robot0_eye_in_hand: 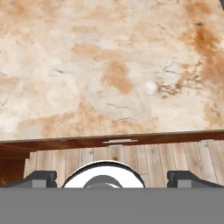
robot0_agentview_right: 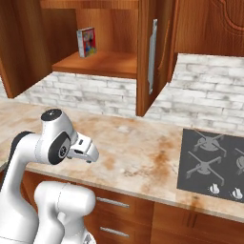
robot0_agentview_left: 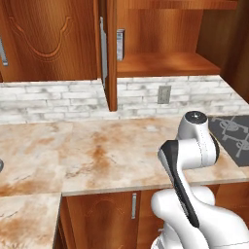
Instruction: Pick the avocado and bread from the counter and place them on the plate. Then pick the jam from the cabinet and place it next to the plate. Lastly close the cabinet door.
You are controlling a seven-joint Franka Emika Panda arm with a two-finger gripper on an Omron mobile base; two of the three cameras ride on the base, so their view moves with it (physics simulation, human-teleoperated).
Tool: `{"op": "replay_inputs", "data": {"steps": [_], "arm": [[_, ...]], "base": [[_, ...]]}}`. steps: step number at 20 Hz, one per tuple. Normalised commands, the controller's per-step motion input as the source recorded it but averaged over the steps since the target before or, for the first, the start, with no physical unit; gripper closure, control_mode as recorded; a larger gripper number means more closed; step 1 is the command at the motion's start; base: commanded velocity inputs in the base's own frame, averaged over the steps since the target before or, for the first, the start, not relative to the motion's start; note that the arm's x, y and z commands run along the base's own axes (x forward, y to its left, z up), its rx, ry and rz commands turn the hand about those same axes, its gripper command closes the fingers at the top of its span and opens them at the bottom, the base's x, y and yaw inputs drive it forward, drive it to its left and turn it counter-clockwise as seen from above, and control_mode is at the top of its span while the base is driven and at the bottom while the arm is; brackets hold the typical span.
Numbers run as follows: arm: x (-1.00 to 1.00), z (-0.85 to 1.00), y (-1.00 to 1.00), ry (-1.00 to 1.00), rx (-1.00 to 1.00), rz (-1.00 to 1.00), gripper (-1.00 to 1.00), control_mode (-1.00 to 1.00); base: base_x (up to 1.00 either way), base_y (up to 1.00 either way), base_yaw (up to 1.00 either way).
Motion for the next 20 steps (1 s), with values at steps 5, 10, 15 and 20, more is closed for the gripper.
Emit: {"op": "replay_inputs", "data": {"steps": [5,10,15,20], "arm": [[-0.02,0.00,0.00,0.00,0.00,0.00,-1.00,-1.00],[-0.24,0.26,0.00,-0.06,0.00,0.01,-1.00,-1.00],[-0.35,0.23,0.00,-0.10,0.04,0.03,-1.00,-1.00],[-0.34,0.31,0.00,-0.13,0.01,0.01,-1.00,-1.00]], "base": [[0.00,0.00,0.00],[0.00,0.00,0.00],[0.00,0.00,0.00],[0.00,0.00,0.00]]}}
